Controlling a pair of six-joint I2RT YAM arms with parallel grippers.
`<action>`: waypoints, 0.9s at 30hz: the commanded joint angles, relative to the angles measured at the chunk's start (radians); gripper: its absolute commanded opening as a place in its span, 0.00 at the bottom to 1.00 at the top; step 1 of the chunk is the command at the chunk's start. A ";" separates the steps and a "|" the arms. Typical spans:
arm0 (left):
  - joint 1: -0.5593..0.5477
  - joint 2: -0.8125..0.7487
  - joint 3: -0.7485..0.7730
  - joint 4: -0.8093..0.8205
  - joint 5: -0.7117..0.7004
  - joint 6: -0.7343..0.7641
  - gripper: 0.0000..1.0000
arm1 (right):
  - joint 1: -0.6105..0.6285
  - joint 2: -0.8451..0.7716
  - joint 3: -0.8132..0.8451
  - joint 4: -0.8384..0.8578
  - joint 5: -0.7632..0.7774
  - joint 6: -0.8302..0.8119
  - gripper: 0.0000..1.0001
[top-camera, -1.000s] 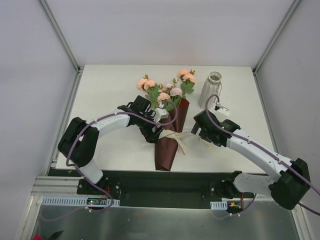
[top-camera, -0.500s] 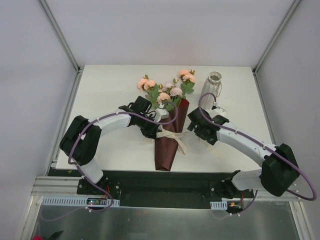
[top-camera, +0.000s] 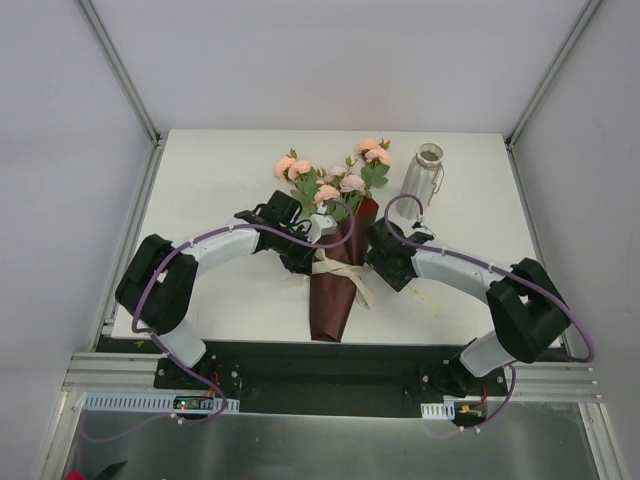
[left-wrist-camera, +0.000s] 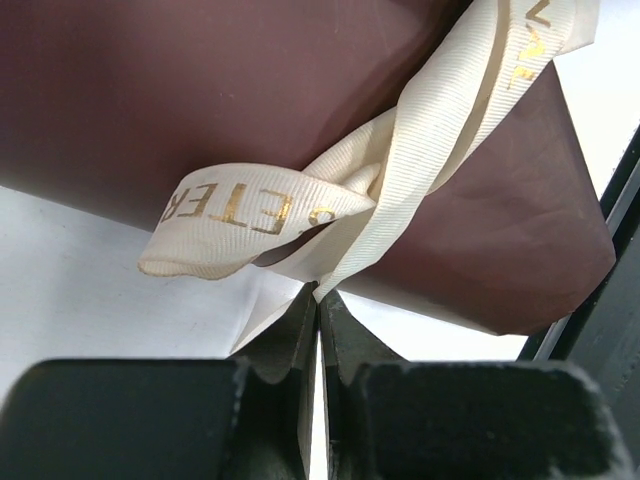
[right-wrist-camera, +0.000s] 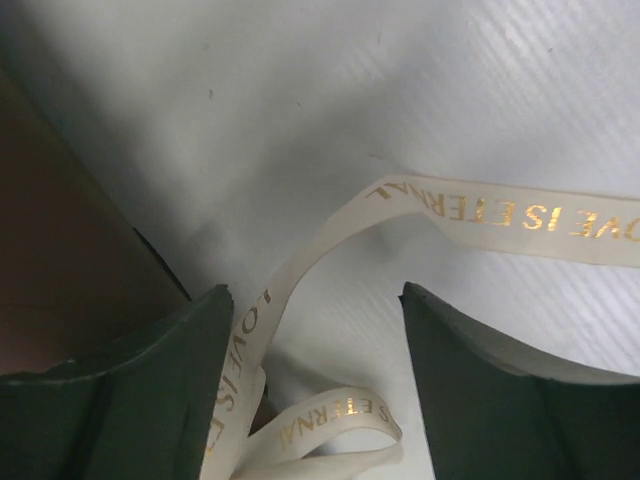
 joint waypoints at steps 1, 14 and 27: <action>-0.008 -0.035 0.009 0.002 -0.012 -0.006 0.01 | -0.002 0.038 0.019 0.045 -0.049 0.057 0.65; 0.177 -0.148 0.109 -0.161 -0.105 -0.023 0.00 | -0.052 -0.189 0.080 -0.149 0.255 -0.104 0.01; 0.764 -0.325 0.066 -0.216 -0.271 0.051 0.00 | -0.393 -0.397 0.034 -0.251 0.373 -0.302 0.01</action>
